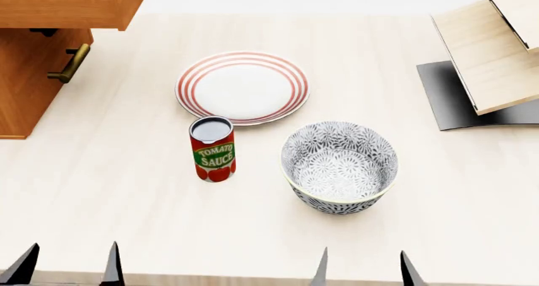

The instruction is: Close the top drawer of the cabinet.

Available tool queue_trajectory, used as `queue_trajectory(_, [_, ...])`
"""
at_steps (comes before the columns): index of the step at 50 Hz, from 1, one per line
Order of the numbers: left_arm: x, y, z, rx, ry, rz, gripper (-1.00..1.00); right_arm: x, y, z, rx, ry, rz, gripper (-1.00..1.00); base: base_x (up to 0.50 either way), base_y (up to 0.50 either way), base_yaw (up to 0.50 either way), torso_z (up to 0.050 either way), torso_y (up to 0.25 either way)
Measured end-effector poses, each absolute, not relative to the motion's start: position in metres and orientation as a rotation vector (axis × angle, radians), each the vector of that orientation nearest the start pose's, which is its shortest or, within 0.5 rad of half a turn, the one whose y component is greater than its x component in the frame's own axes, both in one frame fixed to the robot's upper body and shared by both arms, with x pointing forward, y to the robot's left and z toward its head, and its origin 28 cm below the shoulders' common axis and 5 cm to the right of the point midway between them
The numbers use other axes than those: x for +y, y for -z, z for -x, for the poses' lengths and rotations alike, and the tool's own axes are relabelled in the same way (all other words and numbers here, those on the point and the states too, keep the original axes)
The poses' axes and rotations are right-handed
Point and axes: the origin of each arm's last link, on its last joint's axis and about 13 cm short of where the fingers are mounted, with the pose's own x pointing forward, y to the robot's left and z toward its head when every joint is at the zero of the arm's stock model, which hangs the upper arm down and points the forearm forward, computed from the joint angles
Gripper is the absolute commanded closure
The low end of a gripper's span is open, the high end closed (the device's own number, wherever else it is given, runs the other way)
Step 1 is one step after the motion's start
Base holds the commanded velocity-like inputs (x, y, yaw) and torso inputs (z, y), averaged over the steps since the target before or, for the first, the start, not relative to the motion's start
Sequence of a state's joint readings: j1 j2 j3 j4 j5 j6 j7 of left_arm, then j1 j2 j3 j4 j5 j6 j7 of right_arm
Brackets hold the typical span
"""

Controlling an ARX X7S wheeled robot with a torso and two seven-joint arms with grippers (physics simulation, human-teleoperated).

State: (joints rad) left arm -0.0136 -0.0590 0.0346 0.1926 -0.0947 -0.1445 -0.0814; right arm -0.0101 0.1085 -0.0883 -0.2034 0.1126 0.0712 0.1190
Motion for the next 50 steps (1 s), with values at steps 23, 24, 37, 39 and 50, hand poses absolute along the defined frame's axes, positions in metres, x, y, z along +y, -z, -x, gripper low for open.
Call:
queue_trajectory(23, [0.214, -0.126, -0.212, -0.234, -0.055, 0.104, -1.0, -0.109, -0.128, -0.205, -0.325, 0.049, -0.069, -1.0, 0.0, 0.0, 0.0, 0.0, 0.0])
queue_trajectory(24, [0.214, -0.129, -0.212, -0.242, -0.052, 0.104, -1.0, -0.109, -0.131, -0.205, -0.334, 0.05, -0.07, -1.0, 0.0, 0.0, 0.0, 0.0, 0.0])
queue_trajectory(37, [0.21, -0.16, -0.213, -0.324, -0.042, 0.105, -1.0, -0.11, -0.152, -0.203, -0.412, 0.066, -0.058, -1.0, 0.14, 0.0, 0.0, 0.0, 0.0])
queue_trajectory(39, [0.21, -0.162, -0.213, -0.335, -0.04, 0.097, -1.0, -0.11, -0.154, -0.202, -0.42, 0.067, -0.059, -1.0, 0.5, 0.0, 0.0, 0.0, 0.0])
queue_trajectory(50, [0.206, -0.168, -0.214, -0.369, -0.029, 0.075, -1.0, -0.109, -0.161, -0.201, -0.452, 0.057, -0.059, -1.0, 0.5, 0.0, 0.0, 0.0, 0.0])
